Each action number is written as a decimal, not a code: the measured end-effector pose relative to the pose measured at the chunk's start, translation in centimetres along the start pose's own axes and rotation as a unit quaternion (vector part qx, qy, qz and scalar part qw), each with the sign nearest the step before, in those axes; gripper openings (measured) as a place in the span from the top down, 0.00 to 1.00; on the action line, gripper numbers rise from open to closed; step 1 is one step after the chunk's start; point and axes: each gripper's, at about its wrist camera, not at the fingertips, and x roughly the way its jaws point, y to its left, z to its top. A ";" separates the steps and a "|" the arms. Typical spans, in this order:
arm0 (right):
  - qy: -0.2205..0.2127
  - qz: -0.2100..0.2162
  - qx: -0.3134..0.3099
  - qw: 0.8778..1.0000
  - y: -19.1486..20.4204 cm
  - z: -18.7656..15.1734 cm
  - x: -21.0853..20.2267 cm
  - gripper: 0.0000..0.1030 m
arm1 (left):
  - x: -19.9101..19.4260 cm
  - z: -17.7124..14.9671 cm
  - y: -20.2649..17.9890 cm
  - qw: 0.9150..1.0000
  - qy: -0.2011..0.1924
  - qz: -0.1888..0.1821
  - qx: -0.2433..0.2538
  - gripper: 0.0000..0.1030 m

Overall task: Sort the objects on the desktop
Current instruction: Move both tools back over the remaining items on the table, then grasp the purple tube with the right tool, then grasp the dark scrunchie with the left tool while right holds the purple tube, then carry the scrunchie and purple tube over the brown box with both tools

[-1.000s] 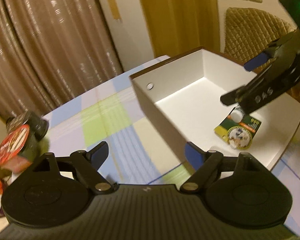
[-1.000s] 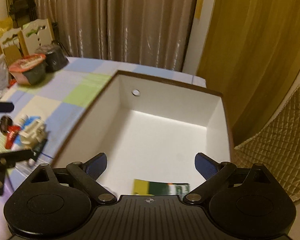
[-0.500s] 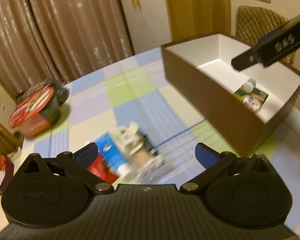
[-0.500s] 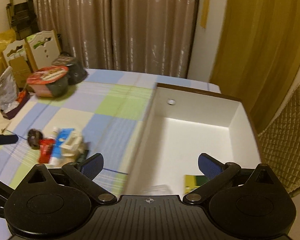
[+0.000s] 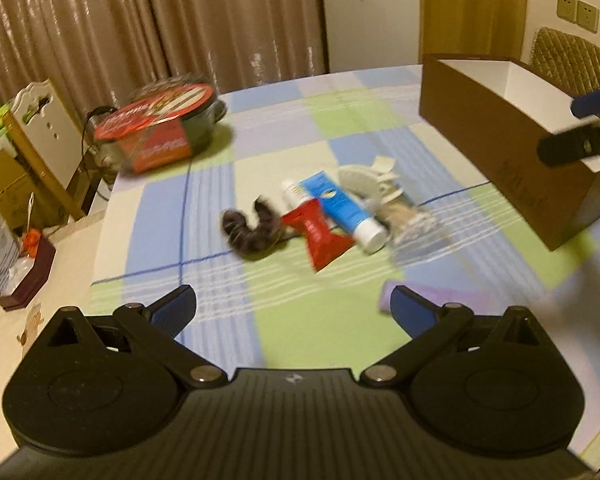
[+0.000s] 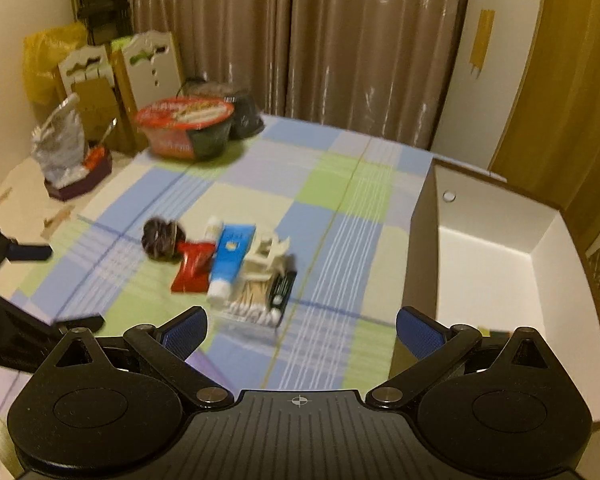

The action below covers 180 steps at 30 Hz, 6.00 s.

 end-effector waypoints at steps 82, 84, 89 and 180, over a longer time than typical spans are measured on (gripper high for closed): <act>0.114 0.120 -0.152 0.975 6.6 -3.5 13.1 0.71 | 8.9 2.3 5.2 0.998 0.058 -0.010 -0.031 0.21; 0.115 0.118 -0.145 0.976 6.2 -3.4 13.0 0.71 | 10.0 3.0 5.3 0.998 0.054 -0.013 -0.029 0.22; 0.116 0.115 -0.130 0.978 5.3 -3.2 12.8 0.71 | 12.6 4.5 5.8 0.998 0.049 -0.027 -0.035 0.23; -0.003 -0.071 0.077 0.994 -16.2 -6.4 -12.8 0.72 | -2.6 10.6 -22.6 0.968 -0.081 -0.201 0.130 0.85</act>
